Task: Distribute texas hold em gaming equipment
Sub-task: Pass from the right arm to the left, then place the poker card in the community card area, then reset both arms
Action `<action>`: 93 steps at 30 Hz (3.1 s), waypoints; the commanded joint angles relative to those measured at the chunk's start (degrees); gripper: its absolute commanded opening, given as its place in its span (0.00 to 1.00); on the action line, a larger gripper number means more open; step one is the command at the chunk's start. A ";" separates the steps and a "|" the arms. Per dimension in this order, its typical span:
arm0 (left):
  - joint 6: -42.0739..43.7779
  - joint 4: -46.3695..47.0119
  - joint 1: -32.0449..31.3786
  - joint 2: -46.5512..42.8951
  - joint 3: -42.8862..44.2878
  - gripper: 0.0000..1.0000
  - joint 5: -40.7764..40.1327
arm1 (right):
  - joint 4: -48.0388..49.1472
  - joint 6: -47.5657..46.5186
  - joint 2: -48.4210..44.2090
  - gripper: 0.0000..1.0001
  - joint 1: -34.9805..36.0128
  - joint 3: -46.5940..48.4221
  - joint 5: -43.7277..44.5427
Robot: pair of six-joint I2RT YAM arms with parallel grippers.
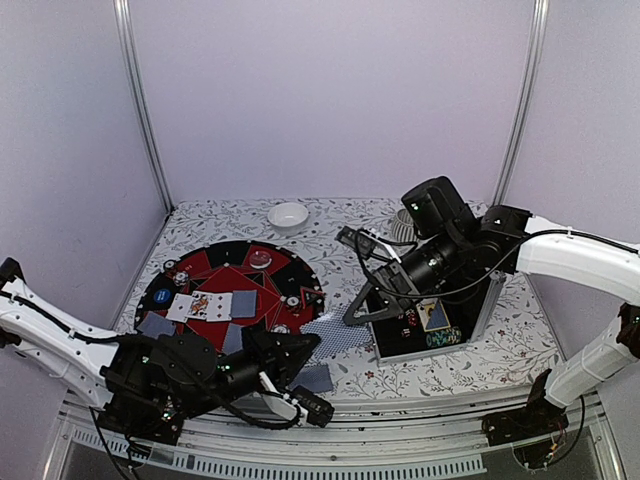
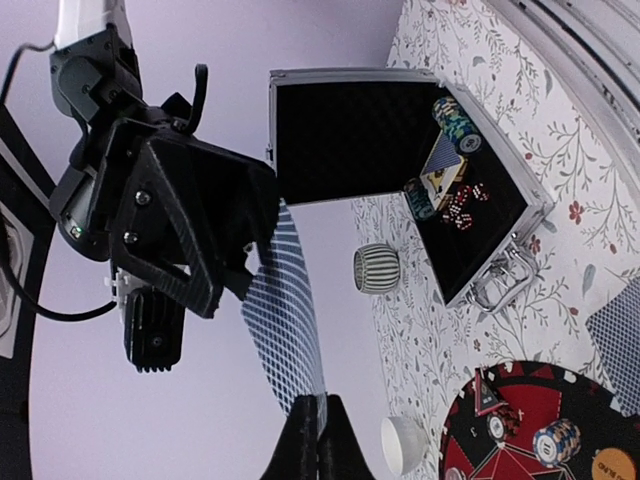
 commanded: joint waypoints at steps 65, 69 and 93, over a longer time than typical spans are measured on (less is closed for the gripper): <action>-66.43 -48.46 42.70 37.66 26.16 0.45 15.43 | -1.46 -1.64 -12.08 0.99 -8.98 -7.98 28.47; -66.23 -48.46 42.70 34.30 26.08 0.49 17.24 | -1.21 -1.93 -11.97 0.99 -8.96 -6.73 28.72; -89.27 -14.38 82.54 8.71 10.00 0.98 30.42 | 19.16 -6.67 -11.24 0.99 -62.46 -2.29 20.25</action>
